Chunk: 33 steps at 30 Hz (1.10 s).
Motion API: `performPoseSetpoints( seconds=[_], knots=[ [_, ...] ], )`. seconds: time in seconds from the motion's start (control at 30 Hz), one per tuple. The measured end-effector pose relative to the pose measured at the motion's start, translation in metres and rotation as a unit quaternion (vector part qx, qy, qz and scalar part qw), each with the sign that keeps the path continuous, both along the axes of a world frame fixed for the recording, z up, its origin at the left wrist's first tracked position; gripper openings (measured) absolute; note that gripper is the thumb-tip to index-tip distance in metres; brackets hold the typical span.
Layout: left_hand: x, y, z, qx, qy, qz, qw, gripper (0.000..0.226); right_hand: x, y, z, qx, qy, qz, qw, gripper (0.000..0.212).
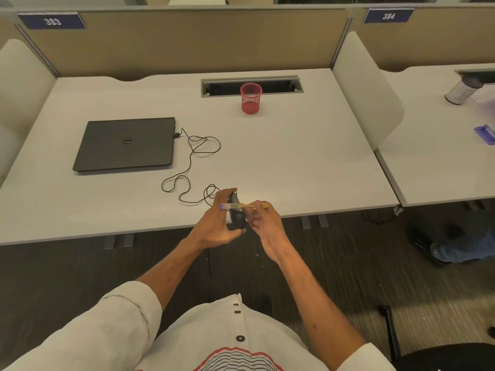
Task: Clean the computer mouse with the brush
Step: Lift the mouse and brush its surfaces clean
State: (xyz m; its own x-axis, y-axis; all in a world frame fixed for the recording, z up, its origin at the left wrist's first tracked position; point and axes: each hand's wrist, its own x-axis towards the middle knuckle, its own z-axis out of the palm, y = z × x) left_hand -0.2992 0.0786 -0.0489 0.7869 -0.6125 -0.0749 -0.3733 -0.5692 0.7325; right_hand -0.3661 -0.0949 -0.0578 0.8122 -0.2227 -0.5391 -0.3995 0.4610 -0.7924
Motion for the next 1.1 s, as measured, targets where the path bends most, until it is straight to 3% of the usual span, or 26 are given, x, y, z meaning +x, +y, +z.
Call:
performPoseSetpoints(
  seconds=[0.3,0.57,0.8,1.1],
  knots=[
    [0.000,-0.003,-0.002,0.007,0.019,-0.017,1.000,0.123,0.001,0.001,-0.001,0.047,0.010,-0.014,0.999,0.026],
    [0.004,-0.007,-0.001,0.021,-0.004,-0.024,1.000,0.126,0.001,0.006,-0.007,0.155,0.023,-0.096,0.983,0.027],
    [0.008,-0.003,-0.003,0.032,-0.006,-0.033,0.999,0.132,0.002,0.004,-0.007,0.246,0.033,-0.109,0.963,0.059],
    [0.004,-0.003,-0.005,-0.007,0.056,0.011,0.998,0.145,0.001,0.010,-0.012,0.376,0.055,-0.103,0.919,0.064]
  ],
)
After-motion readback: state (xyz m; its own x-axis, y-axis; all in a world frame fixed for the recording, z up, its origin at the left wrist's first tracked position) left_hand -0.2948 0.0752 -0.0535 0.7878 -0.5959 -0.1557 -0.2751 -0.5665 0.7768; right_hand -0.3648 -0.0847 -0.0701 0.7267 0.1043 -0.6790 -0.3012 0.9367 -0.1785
